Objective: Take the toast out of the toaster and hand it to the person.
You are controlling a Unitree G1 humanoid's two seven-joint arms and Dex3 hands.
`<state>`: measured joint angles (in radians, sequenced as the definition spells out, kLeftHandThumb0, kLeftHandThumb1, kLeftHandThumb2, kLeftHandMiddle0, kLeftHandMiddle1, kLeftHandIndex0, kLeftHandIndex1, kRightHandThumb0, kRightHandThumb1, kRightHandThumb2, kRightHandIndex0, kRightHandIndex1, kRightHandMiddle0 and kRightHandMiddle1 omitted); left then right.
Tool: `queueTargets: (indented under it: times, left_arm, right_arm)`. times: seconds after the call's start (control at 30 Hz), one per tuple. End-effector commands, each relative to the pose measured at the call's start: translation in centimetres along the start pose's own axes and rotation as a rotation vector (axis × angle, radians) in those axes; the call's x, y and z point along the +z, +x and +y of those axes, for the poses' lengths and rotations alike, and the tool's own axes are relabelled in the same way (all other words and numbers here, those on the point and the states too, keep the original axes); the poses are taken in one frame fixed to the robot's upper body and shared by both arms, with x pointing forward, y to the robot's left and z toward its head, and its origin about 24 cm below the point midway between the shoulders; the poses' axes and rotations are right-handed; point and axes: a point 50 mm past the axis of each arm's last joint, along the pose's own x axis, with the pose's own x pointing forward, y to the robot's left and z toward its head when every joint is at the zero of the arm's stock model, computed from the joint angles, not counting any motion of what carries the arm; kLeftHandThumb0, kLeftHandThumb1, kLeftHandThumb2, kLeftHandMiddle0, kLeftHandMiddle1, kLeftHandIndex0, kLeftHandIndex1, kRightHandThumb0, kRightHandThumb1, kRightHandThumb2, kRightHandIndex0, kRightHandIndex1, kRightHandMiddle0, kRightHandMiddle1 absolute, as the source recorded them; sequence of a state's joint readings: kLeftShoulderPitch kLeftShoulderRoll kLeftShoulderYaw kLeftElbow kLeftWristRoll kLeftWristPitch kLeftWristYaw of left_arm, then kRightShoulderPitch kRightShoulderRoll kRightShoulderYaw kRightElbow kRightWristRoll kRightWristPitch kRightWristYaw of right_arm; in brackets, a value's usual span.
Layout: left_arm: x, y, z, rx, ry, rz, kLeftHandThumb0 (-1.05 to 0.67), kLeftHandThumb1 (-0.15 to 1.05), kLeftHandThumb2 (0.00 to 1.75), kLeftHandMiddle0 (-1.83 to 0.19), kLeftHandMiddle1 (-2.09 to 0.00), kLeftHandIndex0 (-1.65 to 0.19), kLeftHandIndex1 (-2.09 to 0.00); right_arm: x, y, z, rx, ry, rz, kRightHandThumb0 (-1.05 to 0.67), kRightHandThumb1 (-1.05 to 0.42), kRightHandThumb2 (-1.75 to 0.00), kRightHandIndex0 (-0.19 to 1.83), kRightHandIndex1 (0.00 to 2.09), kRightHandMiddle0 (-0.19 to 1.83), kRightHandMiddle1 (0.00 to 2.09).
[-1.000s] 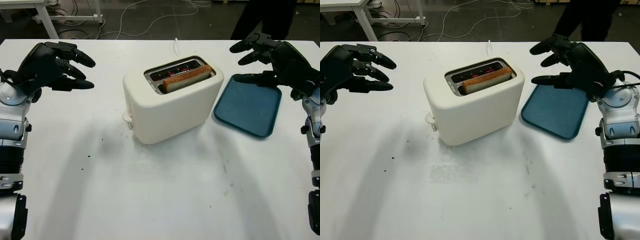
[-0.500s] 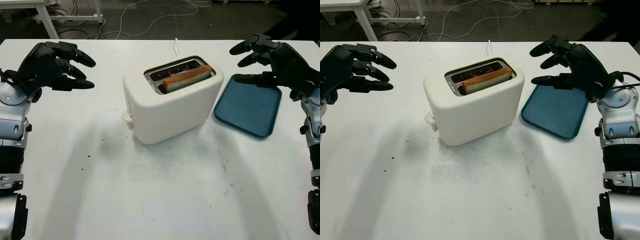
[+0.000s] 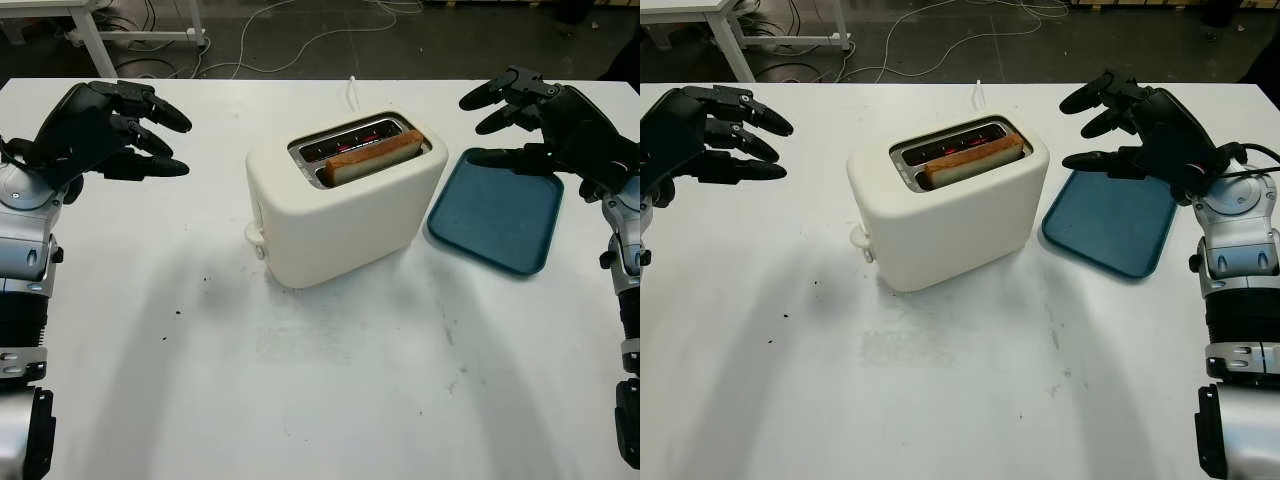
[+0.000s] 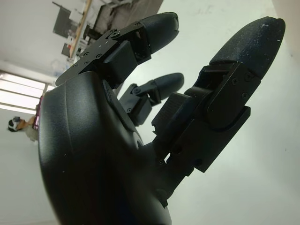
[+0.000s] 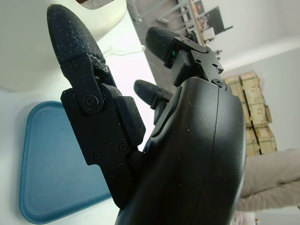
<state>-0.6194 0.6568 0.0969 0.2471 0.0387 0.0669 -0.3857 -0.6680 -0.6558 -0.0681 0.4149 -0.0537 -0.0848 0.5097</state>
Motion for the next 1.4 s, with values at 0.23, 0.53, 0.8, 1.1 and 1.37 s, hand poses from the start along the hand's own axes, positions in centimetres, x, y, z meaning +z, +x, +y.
queueTargets:
  times: [0.23,0.53,0.8,1.1,1.37]
  left_arm:
    - [0.21,-0.05,0.0,-0.002,-0.019,-0.009,-1.05,0.56,0.0,-0.82,-0.84,-0.84,-0.66]
    - [0.23,-0.03,0.01,0.001,-0.013,-0.01,-1.05,0.56,0.0,-0.83,-0.84,-0.85,-0.66]
    - [0.2,0.0,0.0,0.001,-0.014,-0.007,-1.05,0.56,0.0,-0.83,-0.83,-0.86,-0.65]
    - [0.2,0.01,0.01,0.001,-0.012,-0.004,-1.05,0.57,0.0,-0.83,-0.83,-0.85,-0.65]
    - [0.28,0.03,0.07,0.002,-0.024,-0.011,-1.05,0.56,0.0,-0.84,-0.84,-0.86,-0.65]
  right_arm:
    - [0.49,0.22,-0.09,-0.007,0.003,-0.034,-0.91,-0.84,0.0,0.08,1.32,0.16,1.03]
    - [0.57,0.26,-0.08,-0.006,0.002,-0.022,-0.91,-0.84,0.0,0.08,1.31,0.15,1.02]
    - [0.49,0.28,-0.08,-0.006,0.011,-0.023,-0.9,-0.83,0.0,0.07,1.31,0.16,1.02]
    - [0.53,0.25,-0.07,-0.009,-0.003,-0.024,-0.92,-0.84,0.0,0.08,1.31,0.16,1.02]
    - [0.58,0.24,-0.07,-0.007,-0.006,-0.023,-0.9,-0.84,0.0,0.08,1.29,0.16,1.0]
